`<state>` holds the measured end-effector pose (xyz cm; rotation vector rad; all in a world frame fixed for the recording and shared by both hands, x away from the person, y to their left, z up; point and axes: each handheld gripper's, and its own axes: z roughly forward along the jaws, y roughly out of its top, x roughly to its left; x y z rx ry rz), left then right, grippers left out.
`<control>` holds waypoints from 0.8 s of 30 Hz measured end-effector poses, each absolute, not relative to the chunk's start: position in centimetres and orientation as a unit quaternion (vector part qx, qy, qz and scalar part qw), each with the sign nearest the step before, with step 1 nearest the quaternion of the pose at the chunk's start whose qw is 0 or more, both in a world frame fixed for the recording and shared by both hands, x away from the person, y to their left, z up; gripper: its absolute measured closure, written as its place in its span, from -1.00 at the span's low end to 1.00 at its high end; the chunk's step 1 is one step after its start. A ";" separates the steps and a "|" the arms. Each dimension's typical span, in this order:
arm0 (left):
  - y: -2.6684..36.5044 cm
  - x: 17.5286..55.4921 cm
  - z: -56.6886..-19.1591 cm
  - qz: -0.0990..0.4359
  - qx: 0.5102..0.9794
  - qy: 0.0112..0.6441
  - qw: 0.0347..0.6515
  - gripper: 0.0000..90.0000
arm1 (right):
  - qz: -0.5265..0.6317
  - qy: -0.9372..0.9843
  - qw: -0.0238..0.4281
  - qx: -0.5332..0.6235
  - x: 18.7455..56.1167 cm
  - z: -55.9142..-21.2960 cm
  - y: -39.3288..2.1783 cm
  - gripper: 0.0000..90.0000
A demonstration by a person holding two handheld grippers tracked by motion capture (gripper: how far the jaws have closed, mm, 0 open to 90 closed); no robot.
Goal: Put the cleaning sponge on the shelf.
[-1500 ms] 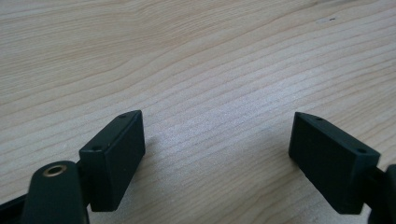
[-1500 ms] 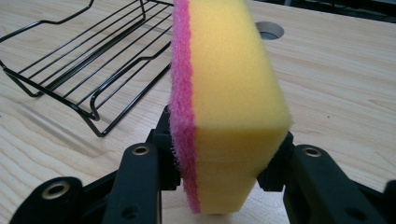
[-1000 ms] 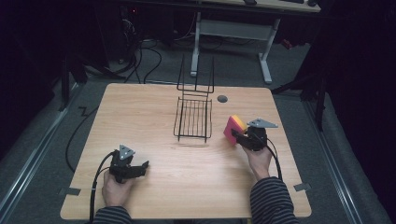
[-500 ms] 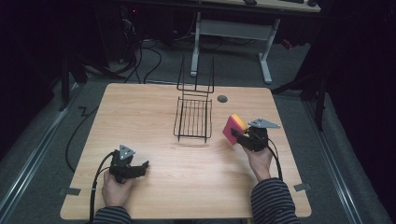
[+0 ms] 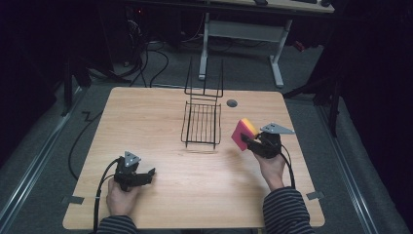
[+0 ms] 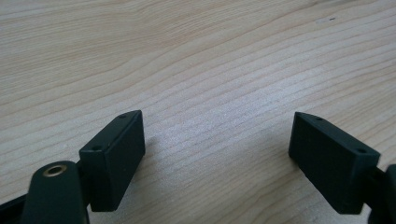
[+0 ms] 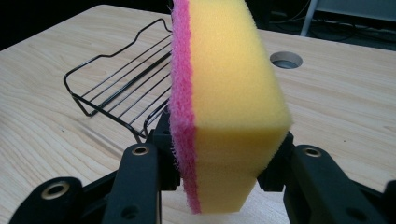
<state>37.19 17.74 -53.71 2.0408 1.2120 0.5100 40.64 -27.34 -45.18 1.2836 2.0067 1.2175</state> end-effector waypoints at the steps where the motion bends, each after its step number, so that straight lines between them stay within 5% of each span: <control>1: 17.7 37.2 -53.7 0.197 0.788 0.468 0.349 -0.58 | 0.444 0.730 0.232 0.465 40.6 -45.1 -27.3 0.34; 24: 17.8 37.2 -53.7 0.196 0.788 0.468 0.349 -0.58 | 0.459 0.749 0.227 0.422 41.3 -42.3 -24.2 0.35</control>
